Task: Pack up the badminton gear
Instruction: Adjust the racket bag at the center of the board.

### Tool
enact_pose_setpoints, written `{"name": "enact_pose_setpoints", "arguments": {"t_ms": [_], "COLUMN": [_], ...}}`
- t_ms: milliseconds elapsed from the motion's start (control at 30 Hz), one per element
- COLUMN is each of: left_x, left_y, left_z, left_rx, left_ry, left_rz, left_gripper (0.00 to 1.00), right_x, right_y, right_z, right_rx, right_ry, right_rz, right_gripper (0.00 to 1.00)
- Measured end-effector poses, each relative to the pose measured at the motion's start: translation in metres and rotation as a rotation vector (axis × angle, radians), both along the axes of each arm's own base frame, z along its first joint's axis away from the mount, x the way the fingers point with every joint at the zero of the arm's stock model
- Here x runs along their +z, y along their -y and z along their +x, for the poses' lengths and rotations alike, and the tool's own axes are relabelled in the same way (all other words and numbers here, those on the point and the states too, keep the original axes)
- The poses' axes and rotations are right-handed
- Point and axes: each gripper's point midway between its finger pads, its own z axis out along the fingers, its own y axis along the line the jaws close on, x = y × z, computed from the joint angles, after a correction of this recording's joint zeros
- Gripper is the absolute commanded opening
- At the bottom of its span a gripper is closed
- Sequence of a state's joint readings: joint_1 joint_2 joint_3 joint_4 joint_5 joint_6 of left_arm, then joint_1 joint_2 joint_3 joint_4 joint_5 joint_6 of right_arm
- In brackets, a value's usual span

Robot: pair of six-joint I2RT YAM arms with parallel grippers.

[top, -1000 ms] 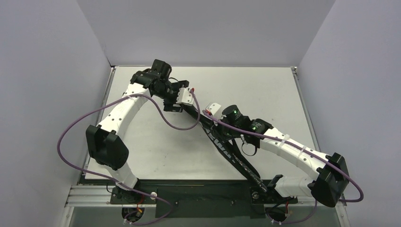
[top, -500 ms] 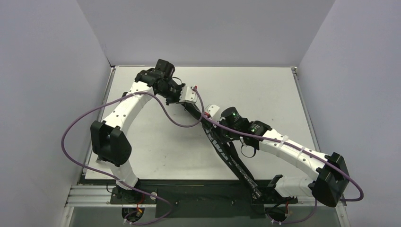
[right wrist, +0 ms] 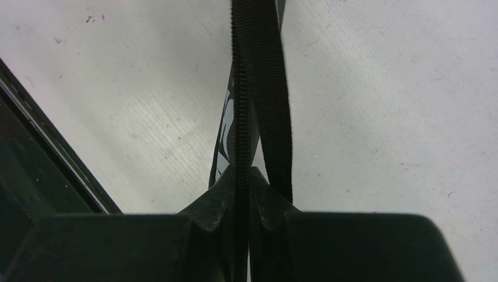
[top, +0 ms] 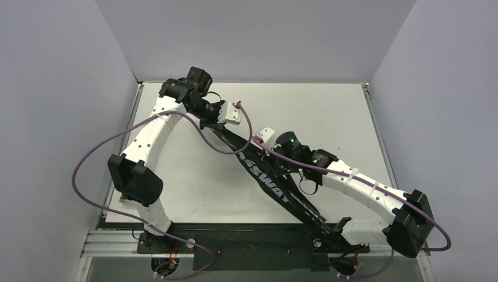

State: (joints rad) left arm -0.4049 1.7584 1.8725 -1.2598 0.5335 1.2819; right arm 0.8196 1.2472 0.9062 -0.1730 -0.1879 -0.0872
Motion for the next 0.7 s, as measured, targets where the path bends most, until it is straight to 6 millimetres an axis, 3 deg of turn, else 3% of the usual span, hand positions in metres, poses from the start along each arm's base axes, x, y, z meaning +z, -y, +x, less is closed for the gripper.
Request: {"name": "enact_pose_setpoints", "arguments": {"t_ms": [233,400,567,700], "left_x": [-0.008,-0.020,-0.028,-0.040], "left_y": [-0.022,-0.035,-0.040,-0.036], "left_z": [-0.016,-0.022,-0.023,-0.026], "left_rx": [0.100,0.204,0.299,0.363], "left_ry": [-0.190,-0.363,-0.483,-0.588], "left_rz": [-0.011,-0.061,-0.088,-0.085], "left_gripper": [0.00,0.00,0.00,0.00], "right_x": [0.010,0.024,0.035,0.058], "right_y": [0.011,0.008,0.013,0.024], "right_z": [0.030,0.039,0.051,0.061], "right_rx": [-0.140,-0.193,-0.296,-0.386], "right_ry": [0.030,0.049,0.080,0.137], "right_rz": [0.057,0.100,0.133,0.189], "right_gripper": [0.02,0.16,0.38,0.43]}}
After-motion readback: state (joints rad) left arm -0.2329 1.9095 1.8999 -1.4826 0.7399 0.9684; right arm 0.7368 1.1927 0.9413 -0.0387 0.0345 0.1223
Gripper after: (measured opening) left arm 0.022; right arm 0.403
